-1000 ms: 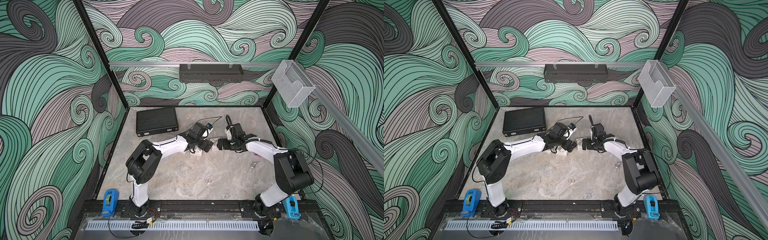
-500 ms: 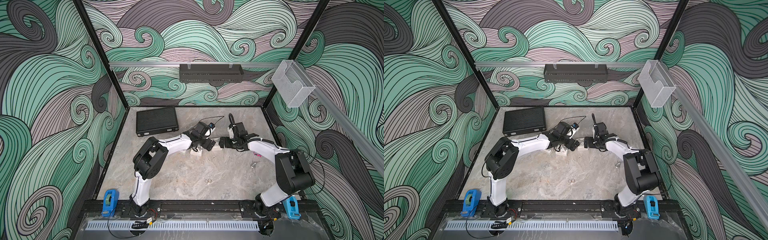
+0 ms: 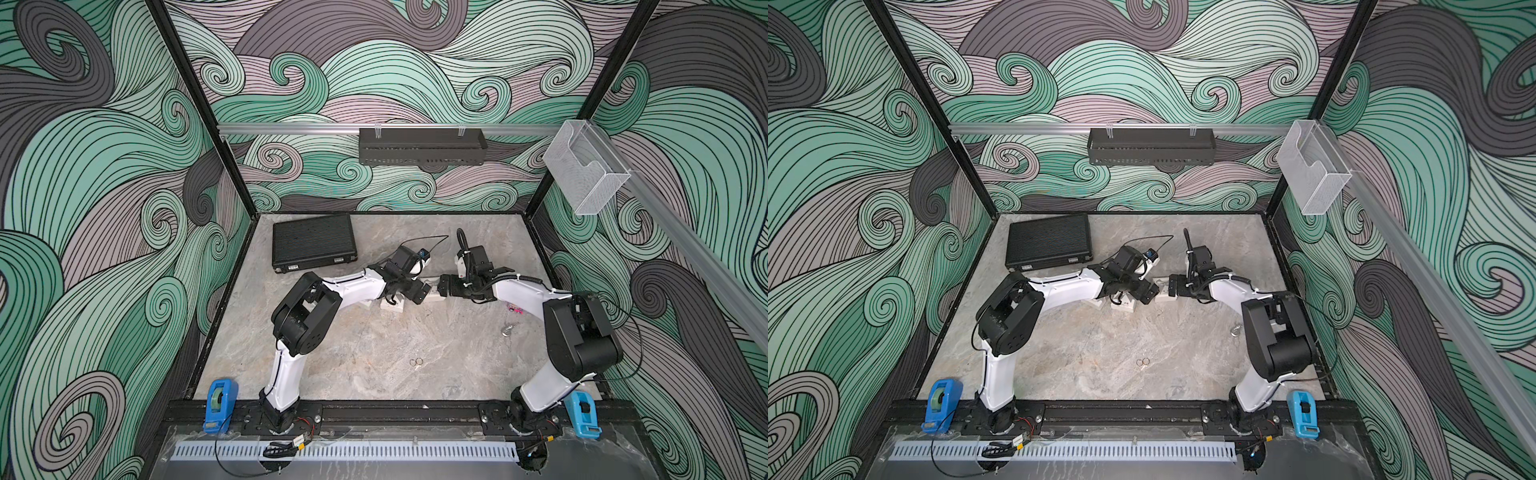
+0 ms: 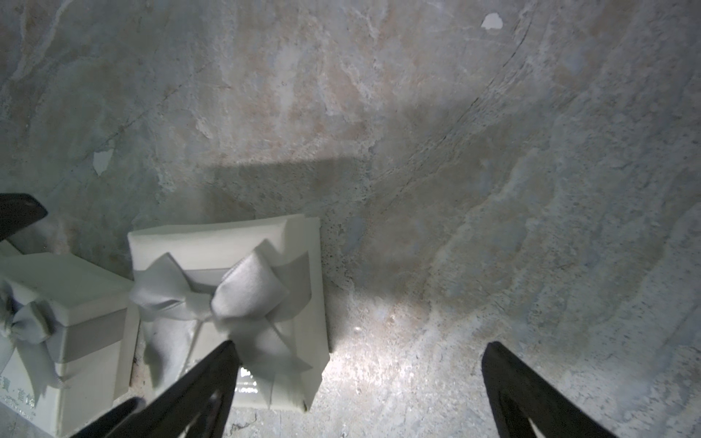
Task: Take the rings out of the lift-off lid box
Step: Close the lid on the jewelry box.
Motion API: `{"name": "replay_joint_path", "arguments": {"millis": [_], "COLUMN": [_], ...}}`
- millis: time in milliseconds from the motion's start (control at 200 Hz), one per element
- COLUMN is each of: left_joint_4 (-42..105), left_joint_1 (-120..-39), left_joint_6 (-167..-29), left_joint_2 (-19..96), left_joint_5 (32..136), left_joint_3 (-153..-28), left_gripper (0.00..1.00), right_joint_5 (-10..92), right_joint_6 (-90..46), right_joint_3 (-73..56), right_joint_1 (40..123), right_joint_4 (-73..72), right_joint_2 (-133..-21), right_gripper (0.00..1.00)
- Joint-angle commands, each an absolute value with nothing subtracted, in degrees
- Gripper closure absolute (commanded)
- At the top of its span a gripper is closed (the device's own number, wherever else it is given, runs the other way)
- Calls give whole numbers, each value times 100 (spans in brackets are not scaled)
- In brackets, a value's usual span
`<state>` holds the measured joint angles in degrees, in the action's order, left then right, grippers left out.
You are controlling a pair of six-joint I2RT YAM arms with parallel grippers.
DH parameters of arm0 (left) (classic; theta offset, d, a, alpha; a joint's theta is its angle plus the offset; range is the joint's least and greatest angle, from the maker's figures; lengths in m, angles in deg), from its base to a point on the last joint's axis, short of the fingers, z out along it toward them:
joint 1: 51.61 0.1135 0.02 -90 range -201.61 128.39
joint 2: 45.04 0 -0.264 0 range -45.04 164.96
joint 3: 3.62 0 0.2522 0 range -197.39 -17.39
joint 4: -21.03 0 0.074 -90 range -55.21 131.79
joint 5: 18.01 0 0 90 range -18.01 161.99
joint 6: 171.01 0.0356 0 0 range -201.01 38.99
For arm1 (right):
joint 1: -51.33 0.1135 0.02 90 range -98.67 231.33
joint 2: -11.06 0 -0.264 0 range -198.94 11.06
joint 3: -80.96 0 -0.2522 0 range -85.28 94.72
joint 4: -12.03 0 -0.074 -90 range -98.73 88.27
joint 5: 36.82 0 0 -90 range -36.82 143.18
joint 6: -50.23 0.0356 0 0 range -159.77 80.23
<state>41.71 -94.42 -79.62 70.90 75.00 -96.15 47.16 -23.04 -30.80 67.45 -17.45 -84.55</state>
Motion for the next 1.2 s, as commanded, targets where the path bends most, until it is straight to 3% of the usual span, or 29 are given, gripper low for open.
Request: {"name": "replay_joint_path", "arguments": {"millis": [0, 381, 651, 1197], "left_joint_4": [4366, 4609, 4020, 4161], "left_joint_1": [-9404, -9380, -9371, -9143], "left_joint_6": [-8036, -8276, -8145, -8224], "left_joint_2": [7204, 7240, 6594, 7427], "left_joint_5": [7524, 7217, 7218, 7174], "left_joint_3": [-9816, -9811, -9268, -10260], "left_gripper": [1, 2, 1, 1], "right_joint_5": [4784, 4754, 4582, 4615], "right_joint_6": [-2272, -2302, -2272, -2376], "right_joint_3": [-3157, -3035, -2752, -2534], "right_joint_1": [6703, 6706, 6793, 6855], "right_joint_4": [-1728, -1885, -1904, -1957], "right_joint_2": [-8503, -8352, -8445, -8772], "right_gripper": [0, 0, 0, 0]}}
